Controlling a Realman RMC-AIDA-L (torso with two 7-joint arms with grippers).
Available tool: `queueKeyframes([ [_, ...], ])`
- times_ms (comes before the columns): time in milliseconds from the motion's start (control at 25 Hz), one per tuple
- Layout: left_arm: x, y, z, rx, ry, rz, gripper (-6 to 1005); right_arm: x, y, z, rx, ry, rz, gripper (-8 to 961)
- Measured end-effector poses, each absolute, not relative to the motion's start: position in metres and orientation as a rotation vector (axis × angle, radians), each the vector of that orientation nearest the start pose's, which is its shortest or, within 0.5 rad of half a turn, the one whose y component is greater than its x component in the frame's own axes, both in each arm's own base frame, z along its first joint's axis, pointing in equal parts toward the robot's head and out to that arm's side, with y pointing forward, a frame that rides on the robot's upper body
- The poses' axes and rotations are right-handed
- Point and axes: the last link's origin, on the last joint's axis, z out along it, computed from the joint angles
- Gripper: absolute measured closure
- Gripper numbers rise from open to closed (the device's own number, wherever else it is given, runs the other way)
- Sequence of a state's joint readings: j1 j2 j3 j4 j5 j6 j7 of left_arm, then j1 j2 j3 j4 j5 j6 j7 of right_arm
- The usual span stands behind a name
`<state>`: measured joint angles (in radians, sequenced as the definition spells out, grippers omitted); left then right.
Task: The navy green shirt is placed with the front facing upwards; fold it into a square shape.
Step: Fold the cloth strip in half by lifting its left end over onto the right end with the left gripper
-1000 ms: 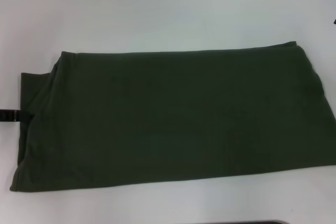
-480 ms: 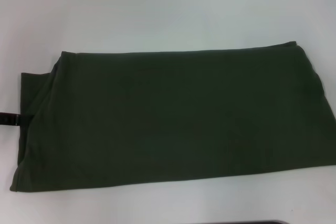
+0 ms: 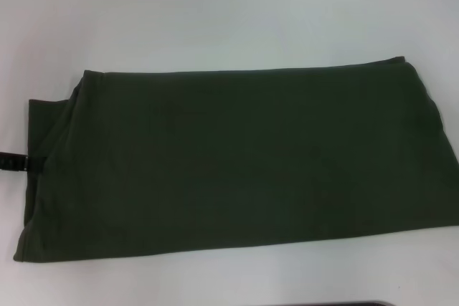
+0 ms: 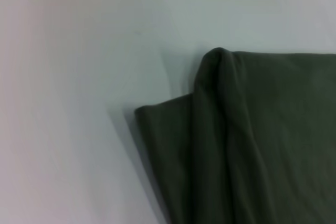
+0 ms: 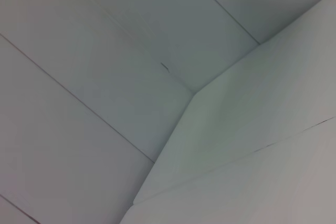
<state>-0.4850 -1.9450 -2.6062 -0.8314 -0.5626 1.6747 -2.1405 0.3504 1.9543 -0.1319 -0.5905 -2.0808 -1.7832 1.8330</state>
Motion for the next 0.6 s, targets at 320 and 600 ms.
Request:
queueKeyframes([
  [320, -0.35, 0.2982, 0.0756, -2.356, -1.695, 0.028, 393, 0.3523, 0.2649, 0.1012, -2.087, 1.425, 1.125, 23],
  [600, -0.3462, 0.3009, 0.073, -2.367, -1.696, 0.034, 396, 0.353, 0.2651, 0.1033, -2.082, 1.432, 1.124, 25],
])
